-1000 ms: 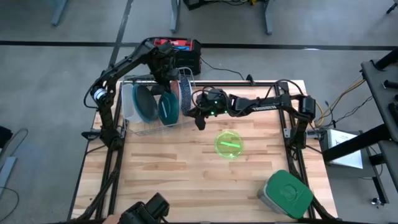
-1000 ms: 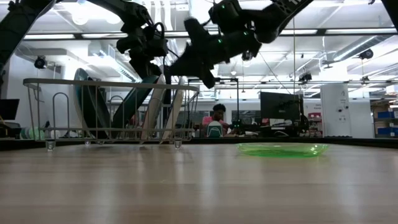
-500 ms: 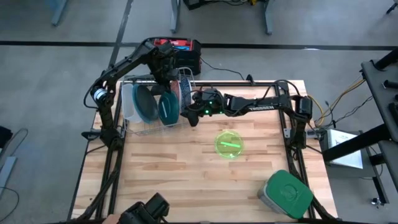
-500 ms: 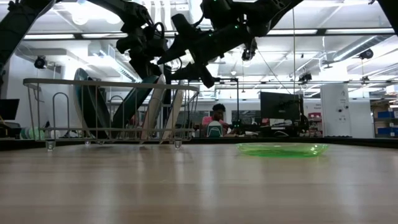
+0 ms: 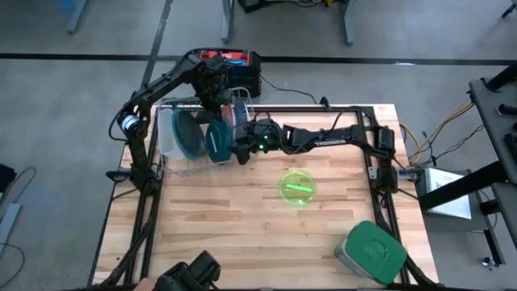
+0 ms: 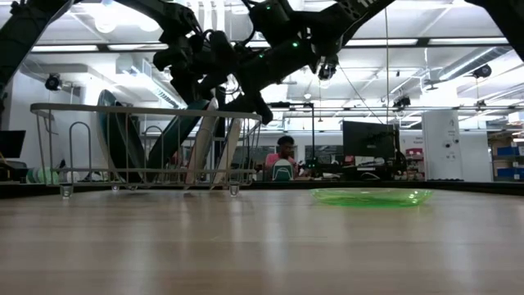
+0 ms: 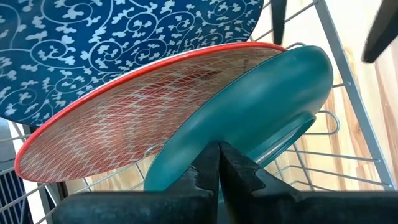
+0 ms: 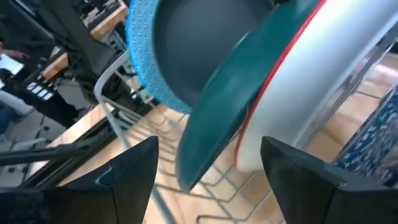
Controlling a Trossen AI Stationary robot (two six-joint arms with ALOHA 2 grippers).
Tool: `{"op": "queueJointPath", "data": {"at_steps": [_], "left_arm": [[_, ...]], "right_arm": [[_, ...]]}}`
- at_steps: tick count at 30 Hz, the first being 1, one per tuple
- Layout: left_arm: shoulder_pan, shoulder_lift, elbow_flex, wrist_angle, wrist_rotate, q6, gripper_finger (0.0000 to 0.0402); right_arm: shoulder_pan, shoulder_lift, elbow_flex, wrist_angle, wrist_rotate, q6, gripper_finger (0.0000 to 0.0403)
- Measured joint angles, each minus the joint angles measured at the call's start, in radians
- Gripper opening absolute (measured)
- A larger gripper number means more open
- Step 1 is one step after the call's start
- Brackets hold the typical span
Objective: Sort dishes
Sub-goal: Put the green plate into the dish rack
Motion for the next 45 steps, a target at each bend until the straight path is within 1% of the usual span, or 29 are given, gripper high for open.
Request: {"op": "queueJointPath", "data": {"at_steps": [7,11,16,23,29,37,45], "left_arm": [[0.0,0.0,-0.004,0.002,0.007,0.005,0.0],[0.0,0.0,-0.006,0.002,0.016,0.01,0.0],[0.0,-0.001,-0.008,0.004,0.024,0.009,0.0],[0.0,-0.001,-0.008,0.003,0.039,0.003,0.0],[0.0,-0.001,-0.025,0.012,0.055,0.01,0.0],[0.002,-0.002,-0.042,0.02,0.088,0.042,0.0],[0.002,-0.002,-0.043,0.019,0.103,0.042,0.0]], "right_arm": [[0.001,0.024,0.053,-0.032,0.007,0.017,0.0259],[0.013,0.031,0.055,-0.031,0.007,0.027,0.0253],[0.03,0.034,0.057,-0.04,0.039,0.044,0.0246],[0.049,0.033,0.06,-0.059,0.038,0.072,0.0233],[0.073,0.036,0.083,-0.156,0.025,0.131,0.0222],[0.089,0.04,0.087,-0.141,0.087,0.153,0.0215],[0.089,0.048,0.086,-0.12,0.14,0.159,0.0218]]}}
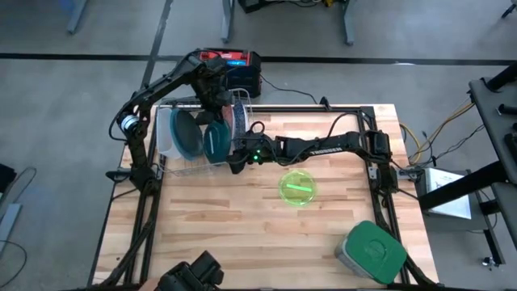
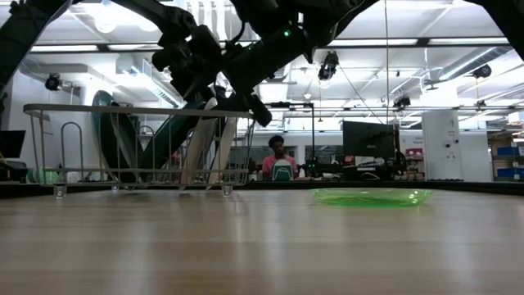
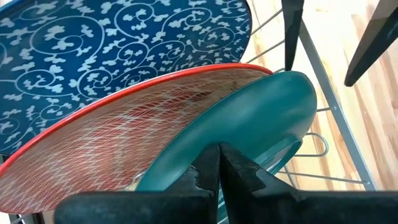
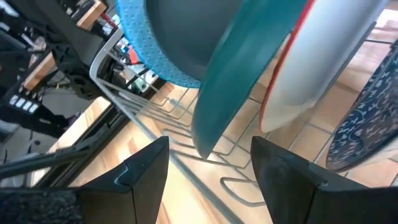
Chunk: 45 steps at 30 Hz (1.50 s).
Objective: Sort dishes
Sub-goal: Put the green plate into the dish rack
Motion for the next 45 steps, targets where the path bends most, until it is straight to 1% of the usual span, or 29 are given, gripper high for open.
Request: {"op": "queueJointPath", "data": {"at_steps": [4,10,15,21,23,26,28,31,33,34,37,39,41,43,45], "left_arm": [[0.0,0.0,-0.002,-0.008,0.0,0.0,0.0],[0.0,0.001,-0.007,-0.007,0.0,0.005,0.0],[0.0,0.001,-0.009,-0.006,0.004,0.006,0.0],[0.0,0.001,-0.009,-0.01,0.012,0.008,0.0],[0.002,0.001,-0.009,-0.011,0.014,0.009,0.0],[0.006,0.001,-0.009,-0.015,0.03,0.02,0.0],[0.01,0.002,-0.009,-0.019,0.045,0.035,0.0],[0.013,0.002,-0.009,-0.023,0.052,0.038,0.0],[0.015,0.002,-0.009,-0.025,0.053,0.039,0.0],[0.016,0.002,-0.009,-0.025,0.053,0.043,0.0],[0.016,0.002,-0.009,-0.026,0.053,0.046,0.0],[0.016,0.002,-0.009,-0.026,0.056,0.046,0.0],[0.016,0.002,-0.009,-0.027,0.058,0.046,0.0],[0.016,0.002,-0.009,-0.028,0.063,0.047,0.0],[0.016,0.002,-0.009,-0.028,0.064,0.05,0.0]], "right_arm": [[-0.006,0.039,0.005,0.053,0.011,0.023,0.0211],[-0.008,0.08,0.062,0.049,-0.005,0.028,0.0207],[-0.008,0.083,0.092,0.039,0.002,-0.04,0.0209],[-0.018,0.081,0.108,0.05,0.031,-0.086,0.0193],[-0.019,0.078,0.116,0.075,0.021,-0.097,0.0188],[-0.014,0.075,0.114,0.053,-0.012,-0.133,0.0182],[-0.012,0.063,0.114,0.019,-0.059,-0.153,0.018],[0.0,0.028,0.112,-0.133,-0.058,-0.22,0.0178],[0.01,-0.003,0.111,-0.22,-0.032,-0.32,0.0179],[0.016,-0.019,0.111,-0.25,-0.008,-0.409,0.0179],[0.041,-0.044,0.111,-0.292,0.071,-0.807,0.0176],[0.064,-0.038,0.111,-0.285,0.147,-1.068,0.0173],[0.083,-0.023,0.11,-0.23,0.229,-1.282,0.0169],[0.087,-0.014,0.11,-0.174,0.272,-1.453,0.0167],[0.082,-0.005,0.11,-0.129,0.292,-1.577,0.0169]]}}
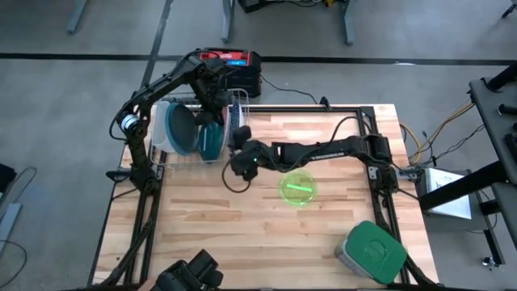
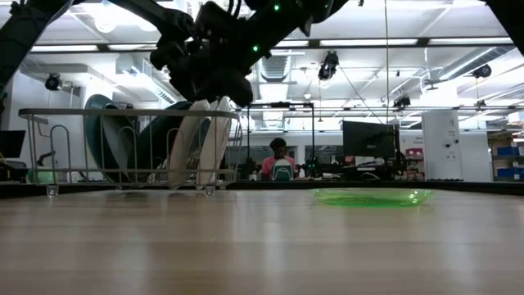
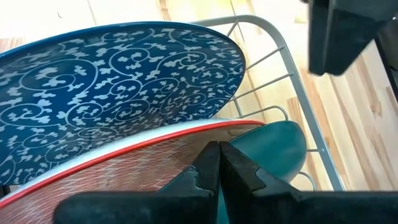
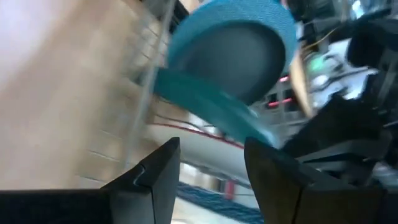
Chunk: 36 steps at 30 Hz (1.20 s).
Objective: Sort dishes
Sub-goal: Put the green plate into the dish rack
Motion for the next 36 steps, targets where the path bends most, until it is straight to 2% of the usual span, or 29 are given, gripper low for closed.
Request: {"op": "queueJointPath", "data": {"at_steps": [3,5,17,20,25,36], "left_arm": [[0.0,0.0,0.0,-0.001,0.008,0.001,0.0],[0.0,0.0,0.0,-0.001,0.012,0.004,0.0],[0.0,0.0,0.0,0.004,0.017,0.004,0.0],[0.0,0.0,0.0,0.006,0.017,0.004,0.0],[0.0,0.0,0.0,0.01,0.018,0.004,0.0],[0.0,0.0,0.0,0.013,0.023,0.004,0.0]], "right_arm": [[-0.009,0.005,0.0,0.018,0.015,-0.111,0.0177],[-0.016,0.005,0.0,0.021,-0.012,-0.153,0.0184],[-0.041,0.029,0.002,0.145,-0.133,-0.271,0.0206],[-0.044,0.075,0.007,0.19,-0.123,-0.324,0.0212],[-0.04,0.115,0.032,0.207,-0.042,-0.384,0.022],[-0.043,0.128,0.053,0.214,-0.109,-0.48,0.0208]]}}
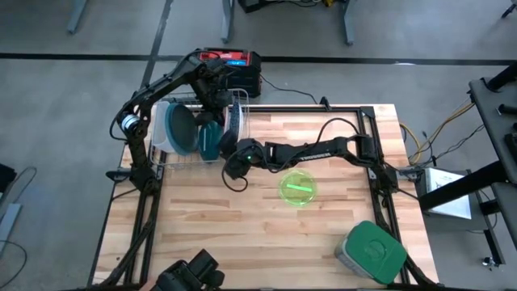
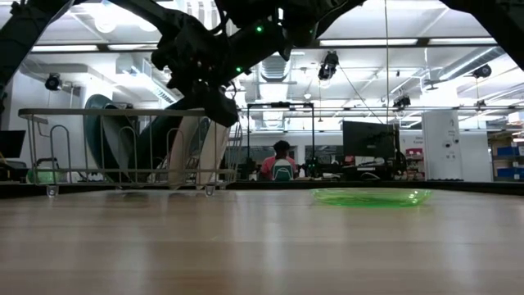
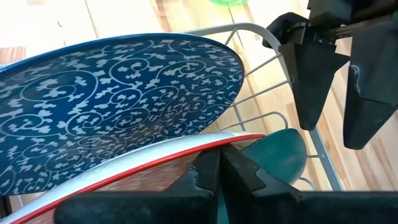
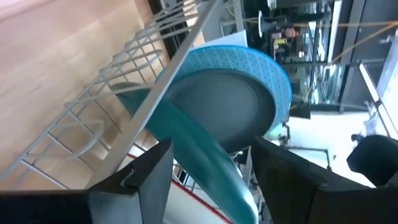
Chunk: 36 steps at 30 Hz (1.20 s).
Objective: Sort dishes
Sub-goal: Put the green plate into the dish rack
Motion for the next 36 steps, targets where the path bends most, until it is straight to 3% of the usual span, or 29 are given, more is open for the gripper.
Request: {"op": "queueJointPath", "data": {"at_steps": [17,26,36], "left_arm": [[0.002,0.0,0.0,0.005,0.004,0.008,0.0],[0.002,0.0,0.0,0.004,0.007,0.007,0.0],[0.002,0.0,0.0,-0.002,0.009,0.007,0.0]], "right_arm": [[-0.019,0.015,0.004,0.012,0.025,-0.052,0.0199],[-0.013,-0.011,0.002,-0.07,0.05,-0.1,0.0199],[-0.038,-0.011,-0.001,-0.057,-0.035,-0.122,0.0203]]}}
